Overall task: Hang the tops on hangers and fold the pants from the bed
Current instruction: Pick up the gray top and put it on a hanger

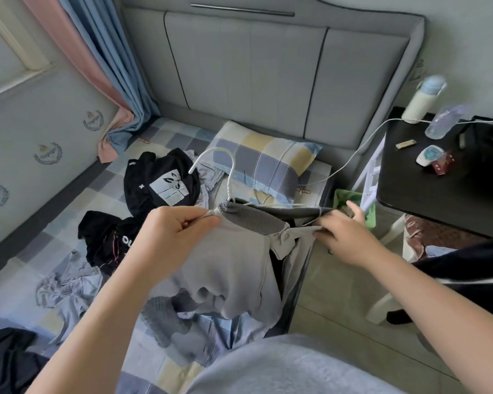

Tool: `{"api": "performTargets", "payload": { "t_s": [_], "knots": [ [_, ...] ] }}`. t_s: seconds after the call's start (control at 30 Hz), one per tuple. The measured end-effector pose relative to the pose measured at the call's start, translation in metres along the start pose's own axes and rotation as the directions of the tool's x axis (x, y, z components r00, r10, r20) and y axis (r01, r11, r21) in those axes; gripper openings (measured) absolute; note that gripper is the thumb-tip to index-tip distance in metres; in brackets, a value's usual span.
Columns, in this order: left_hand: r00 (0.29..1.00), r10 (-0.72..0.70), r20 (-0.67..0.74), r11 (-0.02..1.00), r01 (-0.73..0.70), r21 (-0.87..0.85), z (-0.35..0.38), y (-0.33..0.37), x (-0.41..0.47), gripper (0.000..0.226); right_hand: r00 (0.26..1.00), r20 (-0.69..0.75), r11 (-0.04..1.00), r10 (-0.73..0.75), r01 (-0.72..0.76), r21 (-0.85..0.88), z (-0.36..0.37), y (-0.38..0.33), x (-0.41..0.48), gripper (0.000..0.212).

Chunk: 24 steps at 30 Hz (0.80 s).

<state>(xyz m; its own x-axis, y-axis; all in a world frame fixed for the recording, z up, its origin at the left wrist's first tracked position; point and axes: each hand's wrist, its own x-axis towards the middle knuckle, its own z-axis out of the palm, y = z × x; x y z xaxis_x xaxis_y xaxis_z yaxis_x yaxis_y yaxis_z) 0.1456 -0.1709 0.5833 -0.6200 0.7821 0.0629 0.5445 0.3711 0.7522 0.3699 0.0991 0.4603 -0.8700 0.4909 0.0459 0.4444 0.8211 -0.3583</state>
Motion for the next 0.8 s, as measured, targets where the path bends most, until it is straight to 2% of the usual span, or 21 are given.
{"api": "performTargets", "payload": {
  "t_s": [0.07,0.13,0.27,0.37,0.47,0.6,0.7,0.73,0.8],
  "knots": [
    [0.999,-0.031,0.044,0.999,0.031,0.008,-0.002,-0.004,-0.001,0.014,1.000,-0.017,1.000,0.021,-0.021,-0.006,-0.015,0.000,0.005,0.008],
    [0.995,-0.053,0.090,0.997,0.049,0.052,-0.002,-0.006,0.000,0.023,0.999,-0.001,0.998,0.034,-0.034,0.061,-0.033,-0.007,0.009,0.008],
    [0.987,0.004,0.162,0.978,-0.038,0.207,0.014,0.000,0.002,0.039,0.999,-0.026,0.966,0.026,-0.018,0.257,-0.080,-0.043,0.014,0.019],
    [0.996,0.016,0.084,0.978,-0.033,0.206,0.035,0.010,0.003,0.037,0.994,0.014,0.933,-0.109,0.097,0.347,-0.113,-0.085,0.016,0.031],
    [0.999,0.028,-0.040,0.985,-0.021,0.170,0.050,0.020,0.005,0.028,0.970,0.083,0.892,-0.229,0.176,0.415,-0.129,-0.122,0.013,0.025],
    [0.983,0.122,-0.137,0.990,-0.111,0.087,0.050,0.025,0.010,0.042,0.967,0.108,0.915,-0.230,0.177,0.364,-0.137,-0.129,0.016,0.013],
    [0.964,0.234,-0.126,0.972,-0.234,0.008,0.042,0.028,0.009,0.046,0.981,-0.017,0.969,-0.194,0.194,0.150,-0.130,-0.116,0.021,0.008],
    [0.957,0.265,-0.114,0.964,-0.267,-0.006,0.041,0.029,0.009,0.041,0.985,-0.036,0.974,-0.167,0.170,0.147,-0.127,-0.112,0.021,0.006],
    [0.948,0.302,-0.097,0.952,-0.305,-0.020,0.041,0.029,0.009,0.033,0.992,-0.006,0.951,-0.128,0.124,0.283,-0.122,-0.109,0.020,0.013]
  ]
}}
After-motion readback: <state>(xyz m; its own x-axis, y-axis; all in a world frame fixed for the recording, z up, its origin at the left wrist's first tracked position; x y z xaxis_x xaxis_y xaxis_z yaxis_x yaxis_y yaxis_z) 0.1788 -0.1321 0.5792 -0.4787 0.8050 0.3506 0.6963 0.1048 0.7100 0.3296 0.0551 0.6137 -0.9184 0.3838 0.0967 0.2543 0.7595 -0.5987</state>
